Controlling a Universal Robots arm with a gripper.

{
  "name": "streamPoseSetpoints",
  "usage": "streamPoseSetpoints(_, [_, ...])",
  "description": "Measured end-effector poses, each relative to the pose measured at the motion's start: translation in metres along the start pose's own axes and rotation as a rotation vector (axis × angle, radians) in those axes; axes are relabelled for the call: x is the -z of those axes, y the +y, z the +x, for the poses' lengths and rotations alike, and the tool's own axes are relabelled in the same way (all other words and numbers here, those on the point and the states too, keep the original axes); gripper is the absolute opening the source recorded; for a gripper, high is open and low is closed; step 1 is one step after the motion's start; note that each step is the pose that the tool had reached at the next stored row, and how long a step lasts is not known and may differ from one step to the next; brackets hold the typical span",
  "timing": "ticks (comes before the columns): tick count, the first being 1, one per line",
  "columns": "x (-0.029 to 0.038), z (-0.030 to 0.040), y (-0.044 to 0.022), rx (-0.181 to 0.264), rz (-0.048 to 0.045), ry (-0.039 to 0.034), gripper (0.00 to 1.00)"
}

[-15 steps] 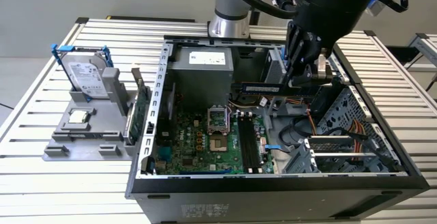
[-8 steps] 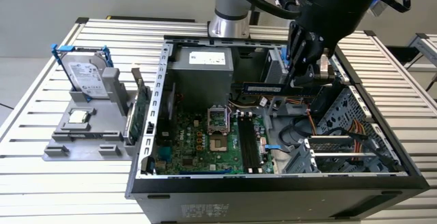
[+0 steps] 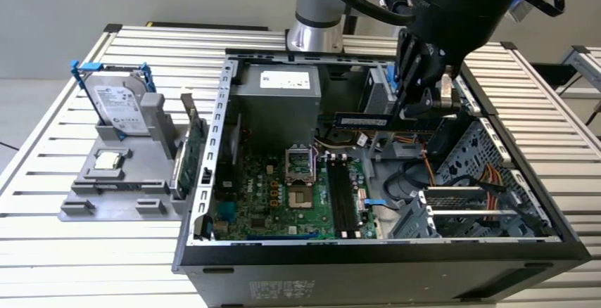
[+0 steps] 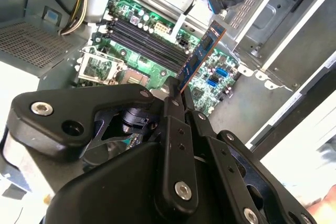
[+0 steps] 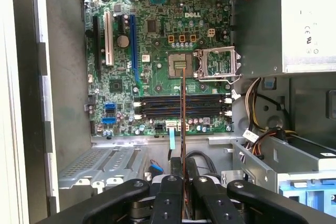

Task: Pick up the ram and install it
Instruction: 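Insert the ram into the slot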

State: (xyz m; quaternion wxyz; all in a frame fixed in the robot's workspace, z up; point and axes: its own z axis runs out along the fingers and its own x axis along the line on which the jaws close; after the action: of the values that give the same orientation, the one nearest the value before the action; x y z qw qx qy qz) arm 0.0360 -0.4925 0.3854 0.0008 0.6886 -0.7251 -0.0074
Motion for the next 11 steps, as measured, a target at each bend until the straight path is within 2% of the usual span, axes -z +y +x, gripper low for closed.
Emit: streamPoseSetpoints(11, [0.0, -0.0006, 0.0001, -0.006, 0.0, 0.0001, 0.0])
